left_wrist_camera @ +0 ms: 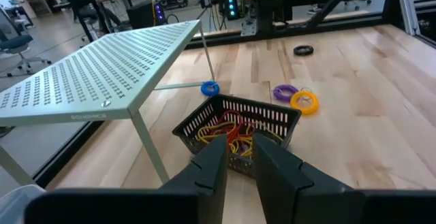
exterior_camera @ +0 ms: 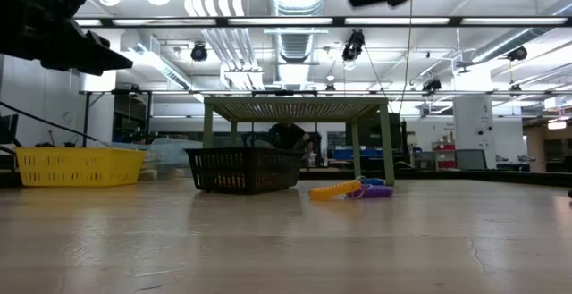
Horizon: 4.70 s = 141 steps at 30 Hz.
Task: Pick & Place Office Desk Supplies
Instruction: Put the yellow spring rubber band into the yellow bin
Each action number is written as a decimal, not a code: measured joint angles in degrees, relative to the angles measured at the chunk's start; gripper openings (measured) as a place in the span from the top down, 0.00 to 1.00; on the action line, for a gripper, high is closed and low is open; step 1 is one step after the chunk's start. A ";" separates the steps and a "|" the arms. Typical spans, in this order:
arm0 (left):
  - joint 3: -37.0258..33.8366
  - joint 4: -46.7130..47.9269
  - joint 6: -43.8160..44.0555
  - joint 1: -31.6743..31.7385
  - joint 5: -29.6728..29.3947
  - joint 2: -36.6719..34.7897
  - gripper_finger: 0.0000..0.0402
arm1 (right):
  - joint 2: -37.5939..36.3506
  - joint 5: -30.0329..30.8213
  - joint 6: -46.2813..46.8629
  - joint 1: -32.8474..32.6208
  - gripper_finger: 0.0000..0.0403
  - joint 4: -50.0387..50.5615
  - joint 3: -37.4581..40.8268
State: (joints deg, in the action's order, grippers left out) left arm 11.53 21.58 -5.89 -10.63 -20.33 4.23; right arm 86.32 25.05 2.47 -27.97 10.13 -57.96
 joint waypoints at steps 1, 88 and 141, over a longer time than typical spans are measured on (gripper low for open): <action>0.01 0.12 0.00 0.00 -0.01 -0.01 0.82 | 0.00 -0.06 1.53 0.68 0.98 0.02 0.35; 0.02 7.09 -0.02 -0.02 0.01 4.28 0.82 | 24.76 -12.99 16.60 12.98 0.56 2.35 -3.95; -0.72 8.74 -0.02 0.00 0.01 4.23 0.82 | 28.65 -17.68 -2.27 17.90 0.94 -33.18 -14.00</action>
State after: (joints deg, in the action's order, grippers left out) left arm 10.81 30.32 -5.91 -10.63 -20.32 8.47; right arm 114.98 7.37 0.21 -10.07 -23.05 -71.97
